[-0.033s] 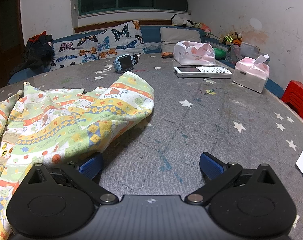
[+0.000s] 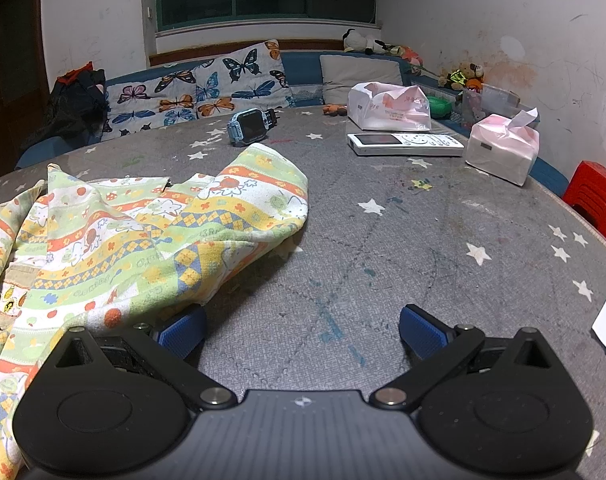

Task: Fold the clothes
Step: 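Approach the crumpled striped shirt with both grippers open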

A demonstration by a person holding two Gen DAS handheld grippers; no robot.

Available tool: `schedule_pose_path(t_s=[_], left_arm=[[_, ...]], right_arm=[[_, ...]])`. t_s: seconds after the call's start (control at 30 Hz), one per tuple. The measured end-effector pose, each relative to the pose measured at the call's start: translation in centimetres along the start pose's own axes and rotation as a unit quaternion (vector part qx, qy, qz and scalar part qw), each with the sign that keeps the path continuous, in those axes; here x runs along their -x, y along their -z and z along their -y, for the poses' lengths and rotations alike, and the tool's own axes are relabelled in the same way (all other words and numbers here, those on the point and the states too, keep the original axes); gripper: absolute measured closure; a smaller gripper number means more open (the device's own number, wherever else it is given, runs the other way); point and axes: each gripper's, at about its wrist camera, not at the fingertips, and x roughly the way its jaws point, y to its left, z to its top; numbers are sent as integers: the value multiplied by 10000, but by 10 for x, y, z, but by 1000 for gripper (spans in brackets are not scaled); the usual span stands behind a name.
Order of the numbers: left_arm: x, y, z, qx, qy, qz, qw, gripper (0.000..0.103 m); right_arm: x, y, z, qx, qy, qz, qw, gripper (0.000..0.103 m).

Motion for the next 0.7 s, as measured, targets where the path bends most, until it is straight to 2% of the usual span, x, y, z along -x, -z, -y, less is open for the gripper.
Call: schedule_pose_path(t_s=[0.27,0.7], left_arm=[[2,-1,0,-9,-5,-28,10000,0],[10,1,11,-58,-158,-177,9997,0]], right_arm=[[7,4,-1,93,-11,-62,9999,0],[54,22,-7,404,-428,69,9982,0]])
